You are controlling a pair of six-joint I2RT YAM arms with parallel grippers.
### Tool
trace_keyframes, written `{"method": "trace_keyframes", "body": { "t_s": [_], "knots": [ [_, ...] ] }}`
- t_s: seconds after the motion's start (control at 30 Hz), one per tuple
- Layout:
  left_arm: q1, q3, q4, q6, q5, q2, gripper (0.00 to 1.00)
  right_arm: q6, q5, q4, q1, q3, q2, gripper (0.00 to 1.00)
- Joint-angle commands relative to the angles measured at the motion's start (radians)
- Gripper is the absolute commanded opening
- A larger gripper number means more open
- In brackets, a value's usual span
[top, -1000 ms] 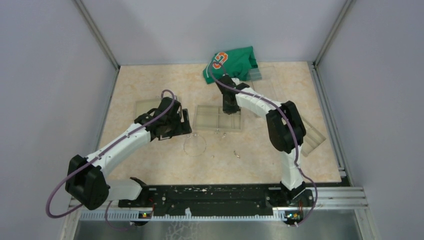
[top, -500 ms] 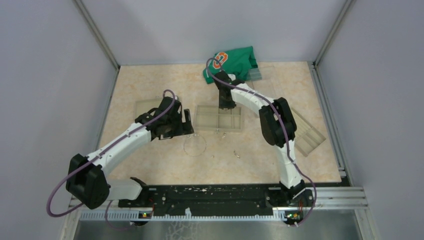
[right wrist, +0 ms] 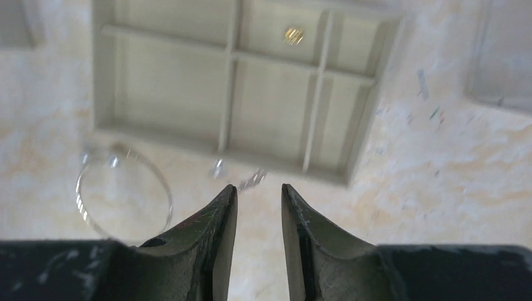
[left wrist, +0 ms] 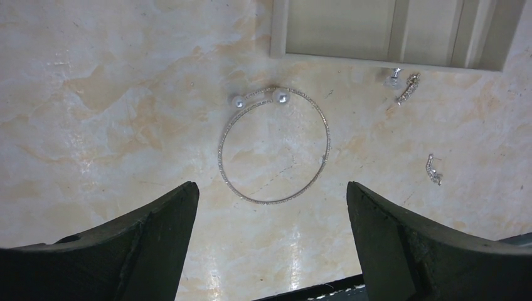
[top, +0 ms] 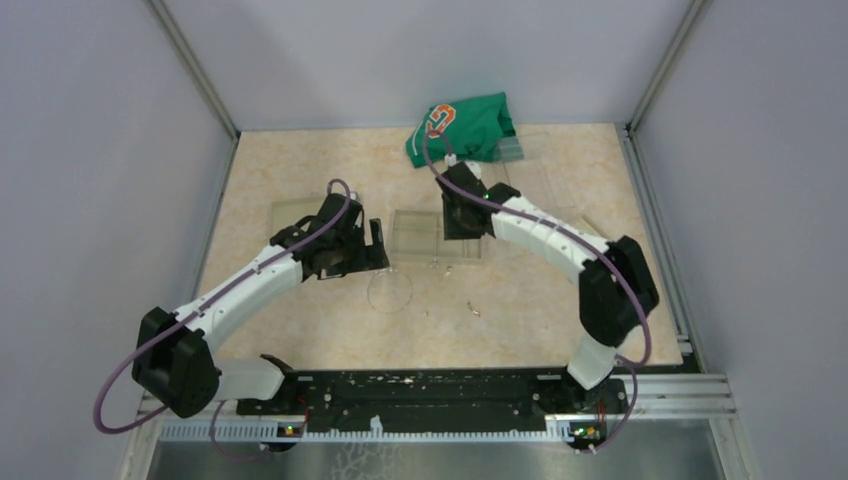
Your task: Organize the mixed jewelry
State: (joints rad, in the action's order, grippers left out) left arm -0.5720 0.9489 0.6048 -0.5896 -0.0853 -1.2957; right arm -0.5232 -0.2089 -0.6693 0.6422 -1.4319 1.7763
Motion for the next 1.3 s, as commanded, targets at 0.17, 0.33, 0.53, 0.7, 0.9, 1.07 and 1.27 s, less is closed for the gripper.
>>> {"method": "trace_keyframes", "body": {
  "t_s": [0.17,0.33,0.53,0.7,0.9,1.07,1.27],
  "knots": [
    [0.09,-0.041,0.015,-0.041,0.055,0.063,0.95,-0.149,0.056,0.087,0.3,0.264,-0.214,0.38],
    [0.156,-0.076,0.018,-0.032,0.08,0.129,0.95,-0.185,0.05,0.112,0.39,0.268,-0.15,0.38],
    [0.167,-0.1,0.042,-0.023,0.08,0.16,0.95,-0.189,0.063,0.147,0.416,0.267,-0.069,0.37],
    [0.167,-0.108,0.048,-0.015,0.08,0.168,0.95,-0.183,0.068,0.154,0.424,0.275,-0.013,0.35],
    [0.167,-0.108,0.045,-0.007,0.08,0.163,0.96,-0.189,0.044,0.154,0.424,0.299,0.004,0.32],
    [0.167,-0.105,0.04,-0.002,0.117,0.146,0.96,-0.176,0.022,0.152,0.424,0.306,0.028,0.29],
    [0.167,-0.096,0.043,-0.002,0.113,0.147,0.96,-0.166,0.014,0.165,0.424,0.295,0.058,0.24]
  ]
}}
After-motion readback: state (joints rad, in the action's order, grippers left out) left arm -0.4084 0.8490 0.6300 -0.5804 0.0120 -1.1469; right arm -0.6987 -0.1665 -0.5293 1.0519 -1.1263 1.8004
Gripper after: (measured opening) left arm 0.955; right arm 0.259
